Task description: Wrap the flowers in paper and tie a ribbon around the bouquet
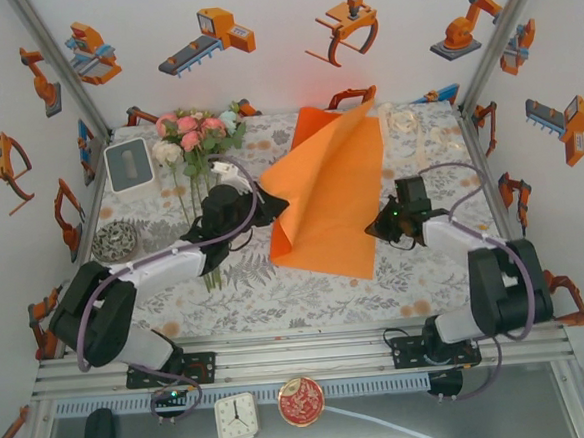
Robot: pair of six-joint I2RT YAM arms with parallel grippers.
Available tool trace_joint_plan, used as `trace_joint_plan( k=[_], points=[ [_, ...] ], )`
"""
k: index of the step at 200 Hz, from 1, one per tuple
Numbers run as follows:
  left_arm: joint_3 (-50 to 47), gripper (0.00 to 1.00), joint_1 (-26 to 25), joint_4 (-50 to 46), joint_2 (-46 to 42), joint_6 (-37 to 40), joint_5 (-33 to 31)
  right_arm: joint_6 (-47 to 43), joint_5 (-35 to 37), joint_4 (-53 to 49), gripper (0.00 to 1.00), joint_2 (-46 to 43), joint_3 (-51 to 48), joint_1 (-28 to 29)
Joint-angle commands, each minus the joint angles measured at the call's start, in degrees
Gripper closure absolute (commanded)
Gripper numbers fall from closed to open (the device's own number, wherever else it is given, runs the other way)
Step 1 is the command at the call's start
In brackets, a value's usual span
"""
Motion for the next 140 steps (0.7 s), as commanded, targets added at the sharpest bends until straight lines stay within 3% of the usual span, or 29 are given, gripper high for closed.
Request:
trace_joint_plan(
  k=[1, 28, 48, 81, 125, 140],
  points=[
    [-0.9, 1.00, 1.8, -2.2, -2.7, -0.7, -1.5, -2.3, 1.6, 5.4, 1.00, 3.7, 2.8, 1.8],
    [-0.8, 1.00, 4.9, -5.3, -3.7, 0.6, -1.9, -2.1, 5.2, 4.6, 1.00, 8.1, 2.7, 2.8],
    [2.1, 1.00, 8.8, -9.2, -1.2, 3.1, -0.6, 0.5, 8.5, 4.6, 1.00, 5.9, -1.2, 4.4],
    [6.2, 1.00, 16.0, -8.3, 6.1, 3.1, 4.6, 4.3, 14.6, -0.4, 1.00, -3.5, -8.6, 9.3],
    [10.0, 1.00, 19.2, -13.5, 10.4, 10.8, -1.3, 12.8, 15.5, -8.9, 1.00, -22.8, -17.4, 19.3],
    [11.3, 0.93, 19.3, -15.3, 11.2, 13.8, -3.9, 13.3, 14.3, -12.5, 1.00, -28.8, -17.1, 21.2]
  ],
)
